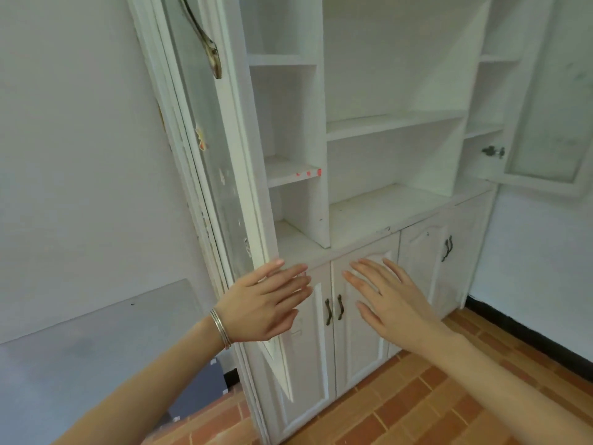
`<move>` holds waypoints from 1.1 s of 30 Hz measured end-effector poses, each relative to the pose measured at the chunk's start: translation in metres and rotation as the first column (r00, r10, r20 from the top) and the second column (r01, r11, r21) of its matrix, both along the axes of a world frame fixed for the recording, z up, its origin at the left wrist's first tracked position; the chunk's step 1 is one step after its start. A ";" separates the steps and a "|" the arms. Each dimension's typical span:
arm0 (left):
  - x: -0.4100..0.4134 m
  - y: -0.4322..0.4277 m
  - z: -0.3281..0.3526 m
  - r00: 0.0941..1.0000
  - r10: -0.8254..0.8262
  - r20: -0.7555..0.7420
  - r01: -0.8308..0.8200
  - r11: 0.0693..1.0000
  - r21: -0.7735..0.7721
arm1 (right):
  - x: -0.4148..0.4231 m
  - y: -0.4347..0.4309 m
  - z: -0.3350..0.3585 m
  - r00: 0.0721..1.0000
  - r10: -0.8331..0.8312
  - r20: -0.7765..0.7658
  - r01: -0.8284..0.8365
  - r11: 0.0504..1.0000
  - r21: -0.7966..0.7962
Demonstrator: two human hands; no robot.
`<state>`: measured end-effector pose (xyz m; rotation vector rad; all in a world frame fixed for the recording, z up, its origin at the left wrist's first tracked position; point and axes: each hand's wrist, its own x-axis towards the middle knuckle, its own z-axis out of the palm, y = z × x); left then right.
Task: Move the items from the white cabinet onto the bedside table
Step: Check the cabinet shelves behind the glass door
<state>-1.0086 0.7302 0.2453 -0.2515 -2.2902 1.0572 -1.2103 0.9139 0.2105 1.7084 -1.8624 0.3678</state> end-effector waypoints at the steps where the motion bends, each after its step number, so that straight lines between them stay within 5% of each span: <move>1: -0.007 -0.002 -0.001 0.999 -0.043 -0.024 0.042 0.999 -0.007 | -0.003 0.000 -0.002 1.000 -0.023 0.005 0.023 1.000 0.003; 12: -0.097 -0.013 -0.009 0.894 -0.391 -0.219 0.396 0.918 -0.024 | -0.060 0.008 -0.019 0.982 -0.188 0.004 0.187 0.981 0.057; 33: -0.334 -0.095 0.000 0.996 0.094 -0.002 -0.093 0.984 0.153 | -0.304 -0.055 -0.016 0.999 -0.040 0.007 0.039 0.989 0.143</move>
